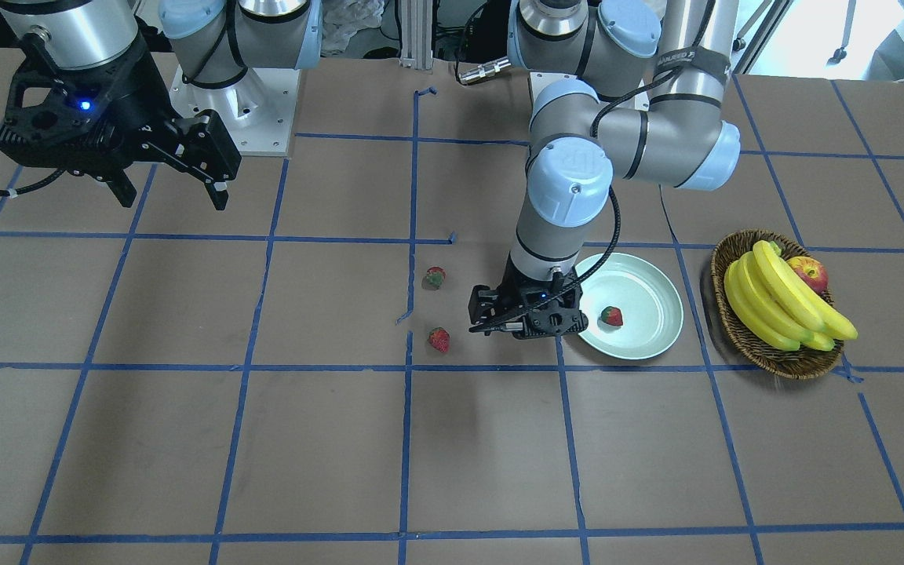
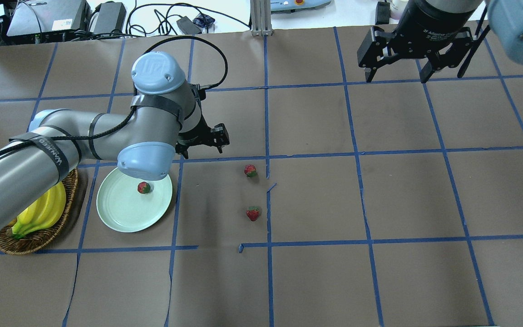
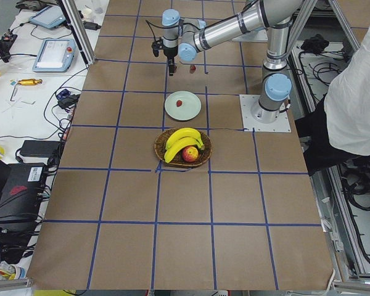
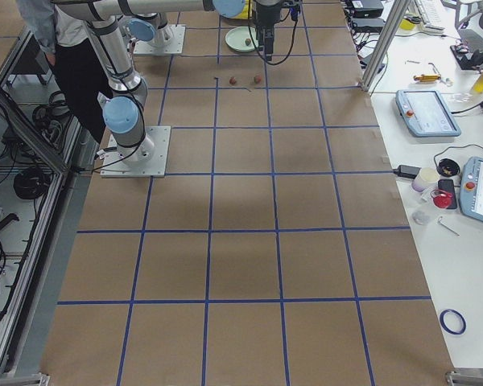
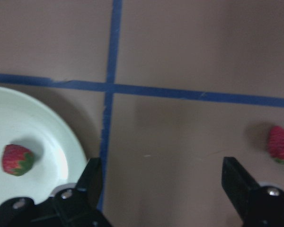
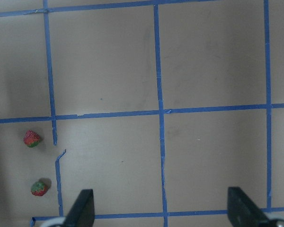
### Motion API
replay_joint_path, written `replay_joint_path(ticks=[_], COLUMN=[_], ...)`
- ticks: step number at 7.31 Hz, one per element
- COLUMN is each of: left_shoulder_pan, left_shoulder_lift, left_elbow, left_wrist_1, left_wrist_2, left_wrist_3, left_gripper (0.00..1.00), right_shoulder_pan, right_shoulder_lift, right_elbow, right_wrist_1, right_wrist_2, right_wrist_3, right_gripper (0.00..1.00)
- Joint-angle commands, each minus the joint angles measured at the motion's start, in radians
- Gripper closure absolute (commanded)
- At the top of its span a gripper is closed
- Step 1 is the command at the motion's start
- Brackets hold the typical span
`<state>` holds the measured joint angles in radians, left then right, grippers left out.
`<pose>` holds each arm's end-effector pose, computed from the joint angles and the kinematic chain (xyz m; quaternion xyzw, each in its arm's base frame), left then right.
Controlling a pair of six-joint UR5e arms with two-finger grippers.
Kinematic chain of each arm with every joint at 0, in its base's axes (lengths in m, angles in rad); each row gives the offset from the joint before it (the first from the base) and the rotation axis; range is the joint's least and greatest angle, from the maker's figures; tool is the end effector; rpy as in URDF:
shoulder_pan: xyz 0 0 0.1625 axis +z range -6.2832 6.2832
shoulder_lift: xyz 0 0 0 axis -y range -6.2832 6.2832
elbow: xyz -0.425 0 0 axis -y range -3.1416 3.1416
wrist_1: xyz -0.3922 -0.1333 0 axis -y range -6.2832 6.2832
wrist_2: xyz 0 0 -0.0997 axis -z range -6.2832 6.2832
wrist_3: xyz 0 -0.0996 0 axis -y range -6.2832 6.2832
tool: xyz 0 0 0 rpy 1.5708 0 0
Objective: Collect all strawberries into plate
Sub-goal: 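Reach back and grasp a second strawberry with the left gripper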
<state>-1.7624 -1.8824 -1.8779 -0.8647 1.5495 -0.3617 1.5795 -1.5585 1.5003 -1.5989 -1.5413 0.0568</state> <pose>-0.2392 -0.5218 0.2491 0.0844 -0.9954 0.0391 0.0222 0.1406 -0.5035 0.5197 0.0234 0.9987 -0.0426 0.0161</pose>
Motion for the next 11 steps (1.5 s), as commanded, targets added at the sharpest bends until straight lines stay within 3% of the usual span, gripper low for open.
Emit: replay_joint_path(ticks=[1,4,5,6,8,11], left_shoulder_pan=[-0.089,-0.160,-0.163,-0.164,-0.164,-0.151], left_shoulder_lift=[-0.119,-0.191,-0.193,-0.192,-0.190,-0.136], left_elbow=[0.022,0.048,0.048,0.046,0.046,0.080], left_wrist_1=[0.142,0.150,0.145,0.145,0.141,0.054], left_wrist_2=[-0.002,0.043,0.043,0.043,0.043,0.069], left_wrist_3=[-0.152,-0.191,-0.183,-0.175,-0.169,-0.029], left_gripper=[0.12,0.27,0.40,0.60,0.90,0.93], right_shoulder_pan=[0.000,0.000,0.000,0.000,0.000,0.000], right_shoulder_lift=[0.000,0.000,0.000,0.000,0.000,0.001], right_elbow=[0.000,0.000,0.000,0.000,0.000,0.000], right_wrist_1=[0.001,0.001,0.001,0.001,-0.001,-0.001], right_wrist_2=[0.003,0.004,0.004,0.004,0.004,0.003], right_wrist_3=[0.000,0.000,0.000,0.000,0.000,0.000], right_gripper=[0.00,0.00,0.00,0.00,0.00,0.00])
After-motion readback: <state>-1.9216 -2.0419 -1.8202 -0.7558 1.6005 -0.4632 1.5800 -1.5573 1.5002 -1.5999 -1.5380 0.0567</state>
